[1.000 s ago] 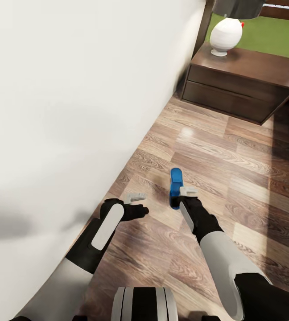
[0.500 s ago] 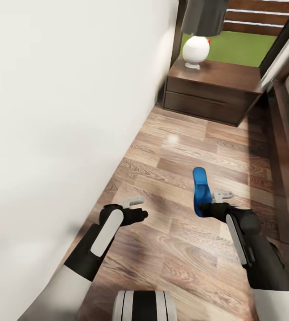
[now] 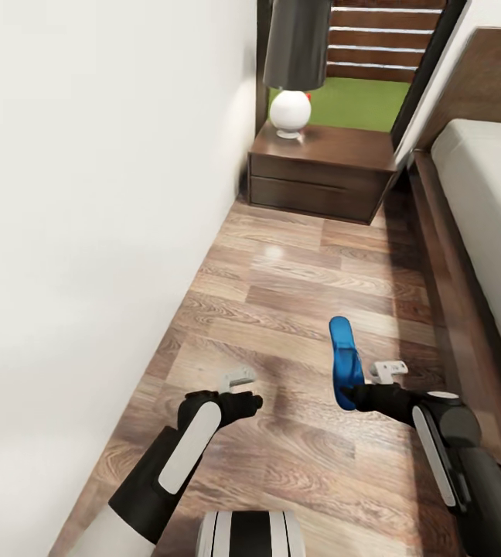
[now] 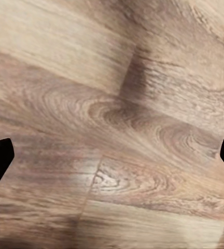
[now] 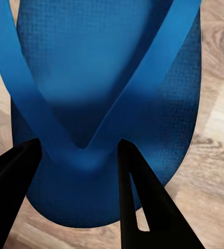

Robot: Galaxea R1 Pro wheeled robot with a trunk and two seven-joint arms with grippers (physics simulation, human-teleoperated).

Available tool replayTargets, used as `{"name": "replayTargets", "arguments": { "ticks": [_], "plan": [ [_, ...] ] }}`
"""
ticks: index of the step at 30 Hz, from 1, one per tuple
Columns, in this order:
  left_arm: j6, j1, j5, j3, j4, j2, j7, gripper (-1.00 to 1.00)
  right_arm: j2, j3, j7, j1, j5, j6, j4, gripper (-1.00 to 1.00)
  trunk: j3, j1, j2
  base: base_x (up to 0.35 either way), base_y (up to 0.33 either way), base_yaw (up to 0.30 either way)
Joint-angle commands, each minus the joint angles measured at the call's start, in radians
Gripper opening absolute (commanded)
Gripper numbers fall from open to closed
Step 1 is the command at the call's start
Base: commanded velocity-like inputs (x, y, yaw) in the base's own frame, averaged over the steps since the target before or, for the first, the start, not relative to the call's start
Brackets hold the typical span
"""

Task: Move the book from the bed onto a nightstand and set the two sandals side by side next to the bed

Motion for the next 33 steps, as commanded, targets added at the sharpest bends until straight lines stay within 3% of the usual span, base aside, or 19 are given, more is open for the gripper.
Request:
{"name": "replayTargets", "arguments": {
  "ticks": [1,5,6,11,20,24,25,33],
  "plan": [
    [0.0,0.0,0.009,-0.001,-0.002,0.0,0.011,1.0,0.001,0.0,0.009,0.0,0.004,0.003,-0.001,-1.0,0.003,-0.001,0.0,0.0,0.0,-0.127],
    [-0.008,0.045,0.005,-0.011,-0.011,0.006,0.014,1.0,0.005,0.0,0.012,0.002,0.006,-0.001,-0.001,-1.0,0.019,-0.002,0.001,0.0,0.0,-0.075],
    [-0.017,0.067,0.004,-0.014,-0.015,0.018,0.014,1.0,0.005,0.003,0.016,0.002,0.008,-0.006,-0.001,-1.0,0.023,-0.003,0.001,0.0,0.0,-0.014],
    [-0.019,0.072,0.003,-0.012,-0.013,0.023,0.011,1.0,0.005,0.007,0.019,0.003,0.008,-0.015,-0.001,-1.0,0.042,-0.005,0.002,0.0,0.0,-0.007],
    [-0.021,0.076,0.01,-0.009,-0.003,0.043,0.004,1.0,0.007,0.006,0.015,0.004,0.01,-0.146,-0.001,-1.0,0.077,-0.009,0.004,0.0,0.0,-0.001],
    [-0.023,0.076,0.012,-0.008,0.011,0.045,0.001,1.0,0.007,0.005,0.014,0.004,0.01,-0.158,-0.001,-1.0,0.092,-0.011,0.005,0.0,0.0,-0.017],
    [-0.069,0.076,0.014,-0.009,0.056,0.045,-0.001,1.0,0.009,0.006,0.015,0.004,0.01,-0.156,-0.001,-1.0,0.096,-0.011,0.006,0.0,0.0,-0.004],
    [-0.087,0.076,0.01,-0.009,0.067,0.045,-0.001,1.0,0.009,0.003,0.016,0.004,0.01,-0.158,-0.001,-1.0,0.127,-0.015,0.007,0.0,0.0,-0.001]
  ]
}}
